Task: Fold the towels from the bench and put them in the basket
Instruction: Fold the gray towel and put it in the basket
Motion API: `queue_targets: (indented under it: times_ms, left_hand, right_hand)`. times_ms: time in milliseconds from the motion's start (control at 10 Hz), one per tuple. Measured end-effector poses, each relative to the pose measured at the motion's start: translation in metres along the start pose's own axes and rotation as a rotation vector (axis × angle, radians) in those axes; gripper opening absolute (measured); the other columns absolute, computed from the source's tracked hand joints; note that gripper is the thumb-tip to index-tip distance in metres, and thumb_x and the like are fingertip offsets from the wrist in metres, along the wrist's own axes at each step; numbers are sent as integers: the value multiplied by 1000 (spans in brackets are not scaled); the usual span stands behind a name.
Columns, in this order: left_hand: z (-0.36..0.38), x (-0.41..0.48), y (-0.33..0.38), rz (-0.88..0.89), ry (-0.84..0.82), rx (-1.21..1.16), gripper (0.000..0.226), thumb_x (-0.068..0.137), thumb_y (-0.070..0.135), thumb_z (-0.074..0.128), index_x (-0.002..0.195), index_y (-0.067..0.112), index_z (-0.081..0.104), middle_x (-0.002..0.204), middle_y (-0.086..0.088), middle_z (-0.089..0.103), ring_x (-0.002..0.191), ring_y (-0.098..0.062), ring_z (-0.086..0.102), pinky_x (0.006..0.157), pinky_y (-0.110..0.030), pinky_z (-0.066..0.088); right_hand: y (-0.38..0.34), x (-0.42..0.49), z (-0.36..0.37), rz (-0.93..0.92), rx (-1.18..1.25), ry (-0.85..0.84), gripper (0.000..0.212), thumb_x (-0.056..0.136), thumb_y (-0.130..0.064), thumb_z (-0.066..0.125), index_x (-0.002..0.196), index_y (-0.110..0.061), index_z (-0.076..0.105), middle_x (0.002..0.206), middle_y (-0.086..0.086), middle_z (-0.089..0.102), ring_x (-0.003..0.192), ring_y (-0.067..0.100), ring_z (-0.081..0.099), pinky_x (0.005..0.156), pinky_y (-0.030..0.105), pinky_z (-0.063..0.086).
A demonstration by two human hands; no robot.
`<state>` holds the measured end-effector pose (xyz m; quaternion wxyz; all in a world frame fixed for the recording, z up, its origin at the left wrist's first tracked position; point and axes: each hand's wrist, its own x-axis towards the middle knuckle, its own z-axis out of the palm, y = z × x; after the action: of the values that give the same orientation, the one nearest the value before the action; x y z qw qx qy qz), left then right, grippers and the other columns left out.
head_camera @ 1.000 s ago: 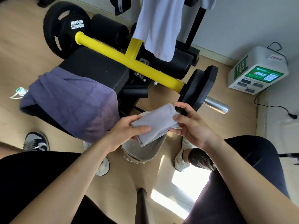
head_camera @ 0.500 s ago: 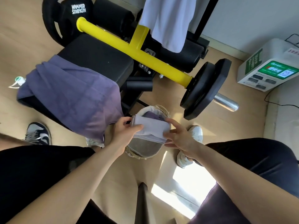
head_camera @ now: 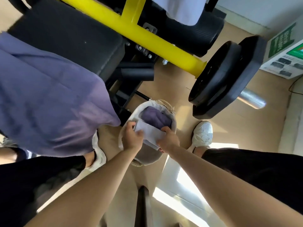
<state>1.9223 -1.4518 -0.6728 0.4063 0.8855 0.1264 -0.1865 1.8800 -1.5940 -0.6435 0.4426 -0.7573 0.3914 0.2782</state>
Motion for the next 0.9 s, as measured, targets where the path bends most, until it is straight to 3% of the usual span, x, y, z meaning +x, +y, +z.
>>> queue_targets:
  times_ms: [100, 200, 300, 400, 500, 600, 700, 800, 900]
  left_hand:
    - [17, 8, -13, 59, 56, 44, 31, 87, 7, 72, 116, 0, 65, 111, -16, 68, 93, -20, 56, 76, -13, 29]
    - [31, 22, -25, 55, 19, 40, 35, 90, 10, 70, 123, 4, 62, 118, -15, 68, 106, -31, 64, 86, -27, 45]
    - [39, 36, -36, 76, -33, 87, 39, 91, 16, 69, 128, 7, 60, 122, -17, 69, 112, -37, 63, 92, -43, 52]
    - [38, 43, -45, 89, -82, 135, 45, 96, 22, 63, 139, 11, 56, 130, -16, 67, 120, -38, 61, 98, -43, 50]
    - [35, 34, -51, 225, 2, 194, 50, 98, 28, 57, 145, 12, 53, 143, -9, 62, 132, -30, 57, 108, -42, 46]
    - [40, 16, -46, 344, 115, 295, 47, 94, 35, 59, 137, 18, 61, 142, -6, 60, 133, -29, 54, 110, -47, 43]
    - [51, 5, -33, 308, 43, 385, 55, 87, 54, 61, 133, 24, 64, 148, -9, 50, 138, -37, 43, 113, -49, 35]
    - [64, 2, -30, 230, -83, 352, 67, 83, 58, 69, 141, 25, 56, 162, -13, 30, 147, -40, 26, 109, -50, 40]
    - [72, 7, -31, 229, -135, 285, 68, 81, 44, 78, 139, 17, 53, 163, -16, 22, 150, -40, 20, 113, -51, 38]
  right_hand:
    - [3, 24, 13, 31, -26, -36, 40, 90, -12, 59, 127, -23, 48, 112, 15, 65, 86, 32, 71, 63, 35, 62]
    - [5, 40, 21, 2, -59, -14, 41, 91, -11, 56, 131, -17, 46, 111, 14, 62, 90, 33, 70, 73, 42, 63]
    - [22, 69, 27, -23, -218, 14, 39, 98, -28, 50, 135, -16, 52, 99, 3, 57, 96, 32, 58, 81, 42, 61]
    - [7, 67, 14, -179, -468, -33, 40, 98, -26, 51, 137, -16, 52, 117, 6, 64, 100, 31, 61, 73, 24, 55]
    - [14, 61, -9, -359, -620, 45, 44, 89, -21, 62, 133, -21, 57, 117, 10, 68, 105, 35, 64, 81, 31, 48]
    - [30, 60, -21, -487, -617, 296, 44, 79, -29, 73, 120, -17, 62, 114, 16, 59, 97, 40, 60, 79, 39, 53]
    - [42, 63, -24, -377, -542, 338, 68, 69, -36, 83, 130, -21, 57, 128, 20, 44, 107, 43, 50, 88, 43, 50]
    - [51, 70, -23, -273, -396, 141, 78, 73, -33, 81, 142, -25, 47, 131, 19, 51, 111, 39, 58, 91, 37, 49]
    - [55, 73, -20, -273, -307, 87, 76, 77, -21, 76, 146, -19, 44, 124, 16, 61, 113, 34, 59, 93, 31, 45]
